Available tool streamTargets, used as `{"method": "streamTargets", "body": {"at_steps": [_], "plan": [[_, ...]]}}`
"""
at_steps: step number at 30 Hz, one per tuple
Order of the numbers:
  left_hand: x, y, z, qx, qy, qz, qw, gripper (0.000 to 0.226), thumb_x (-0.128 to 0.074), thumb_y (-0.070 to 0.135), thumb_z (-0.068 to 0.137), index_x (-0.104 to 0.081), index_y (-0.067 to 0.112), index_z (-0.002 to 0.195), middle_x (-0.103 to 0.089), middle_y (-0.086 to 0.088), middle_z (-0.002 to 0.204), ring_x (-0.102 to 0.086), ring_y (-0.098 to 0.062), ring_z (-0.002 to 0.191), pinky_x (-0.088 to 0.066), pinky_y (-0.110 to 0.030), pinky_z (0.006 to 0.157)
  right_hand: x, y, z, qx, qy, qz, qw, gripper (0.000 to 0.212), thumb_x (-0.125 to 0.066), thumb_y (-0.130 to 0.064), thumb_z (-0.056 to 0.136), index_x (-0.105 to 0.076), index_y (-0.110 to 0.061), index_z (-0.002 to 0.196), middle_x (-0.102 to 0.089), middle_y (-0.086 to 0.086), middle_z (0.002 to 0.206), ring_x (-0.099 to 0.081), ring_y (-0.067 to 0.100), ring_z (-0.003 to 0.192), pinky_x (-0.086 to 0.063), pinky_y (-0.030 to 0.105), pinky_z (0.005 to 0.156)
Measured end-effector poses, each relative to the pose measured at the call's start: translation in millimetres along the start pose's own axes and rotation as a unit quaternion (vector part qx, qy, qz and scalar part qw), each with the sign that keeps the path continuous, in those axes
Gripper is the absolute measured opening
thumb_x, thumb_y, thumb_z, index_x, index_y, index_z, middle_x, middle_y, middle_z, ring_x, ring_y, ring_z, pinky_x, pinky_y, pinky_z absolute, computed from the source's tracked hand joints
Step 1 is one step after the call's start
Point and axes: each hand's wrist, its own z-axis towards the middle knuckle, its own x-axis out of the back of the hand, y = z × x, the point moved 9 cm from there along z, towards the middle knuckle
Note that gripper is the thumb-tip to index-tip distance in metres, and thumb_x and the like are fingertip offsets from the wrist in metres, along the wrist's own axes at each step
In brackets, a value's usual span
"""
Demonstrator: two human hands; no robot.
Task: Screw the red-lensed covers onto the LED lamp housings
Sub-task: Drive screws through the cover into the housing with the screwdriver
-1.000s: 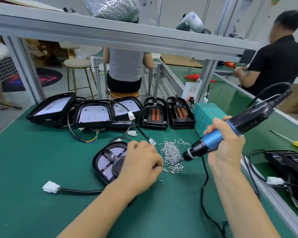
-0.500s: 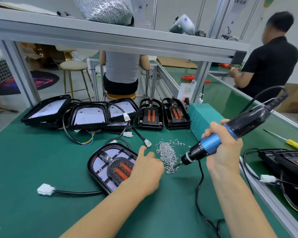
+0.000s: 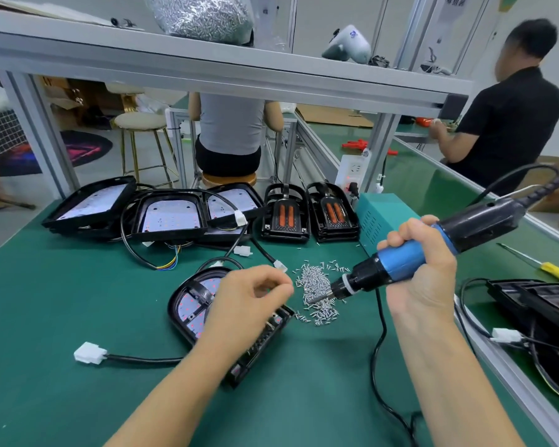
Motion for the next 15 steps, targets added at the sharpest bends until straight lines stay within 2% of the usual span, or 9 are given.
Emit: {"method": "streamTargets", "body": {"at_steps": [3, 6, 8, 10, 15], "plan": [[21.3, -20.6, -4.5, 0.102, 0.019, -0.112, 0.988, 0.019, -0.072, 0.002, 0.078, -0.075, 0.019, 0.072, -0.070, 0.001, 0.068, -0.059, -0.011, 0.055, -0.050, -0.020, 0.052, -7.2, 1.3, -3.0, -0.015, -0.007, 0.040, 0.999, 0.018, -0.058, -0.006, 0.076, -0.047, -0.020, 0.080, -0.049, -0.006, 0.058, -0.050, 0.009, 0.052, -0.045, 0.022, 0.058], [34.7, -33.6, -15.0, 0.148, 0.035, -0.180, 0.972, 0.017, -0.070, -0.007, 0.077, -0.075, 0.009, 0.071, -0.067, -0.008, 0.064, -0.061, -0.019, 0.047, -0.050, -0.021, 0.042, -17.9, 7.5, -8.5, -0.039, -0.017, 0.081, 0.996, 0.018, -0.058, -0.008, 0.074, -0.046, -0.020, 0.079, -0.048, -0.006, 0.061, -0.049, 0.009, 0.052, -0.046, 0.021, 0.058], [37.5, -35.4, -20.7, 0.152, 0.033, -0.209, 0.965, 0.011, -0.068, -0.010, 0.077, -0.073, 0.000, 0.078, -0.065, -0.021, 0.066, -0.063, -0.030, 0.050, -0.053, -0.029, 0.044, -26.9, 12.6, -12.7, -0.050, -0.024, 0.098, 0.994, 0.017, -0.059, -0.009, 0.074, -0.046, -0.019, 0.079, -0.049, -0.006, 0.060, -0.049, 0.008, 0.051, -0.047, 0.021, 0.058], [37.2, -35.1, -24.9, 0.148, 0.027, -0.215, 0.965, 0.009, -0.066, -0.011, 0.077, -0.071, -0.005, 0.081, -0.064, -0.031, 0.071, -0.063, -0.033, 0.051, -0.054, -0.032, 0.046, -36.3, 17.2, -17.1, -0.058, -0.033, 0.113, 0.991, 0.015, -0.058, -0.010, 0.075, -0.046, -0.019, 0.079, -0.050, -0.006, 0.059, -0.049, 0.008, 0.051, -0.047, 0.021, 0.058], [36.8, -34.6, -31.5, 0.145, 0.032, -0.211, 0.966, 0.017, -0.067, -0.008, 0.077, -0.076, 0.006, 0.073, -0.069, -0.027, 0.076, -0.065, -0.023, 0.056, -0.055, -0.029, 0.054, -57.0, 23.5, -25.1, -0.064, -0.063, 0.115, 0.989, 0.016, -0.058, -0.010, 0.076, -0.046, -0.019, 0.079, -0.047, -0.006, 0.059, -0.048, 0.008, 0.051, -0.046, 0.022, 0.058]]}}
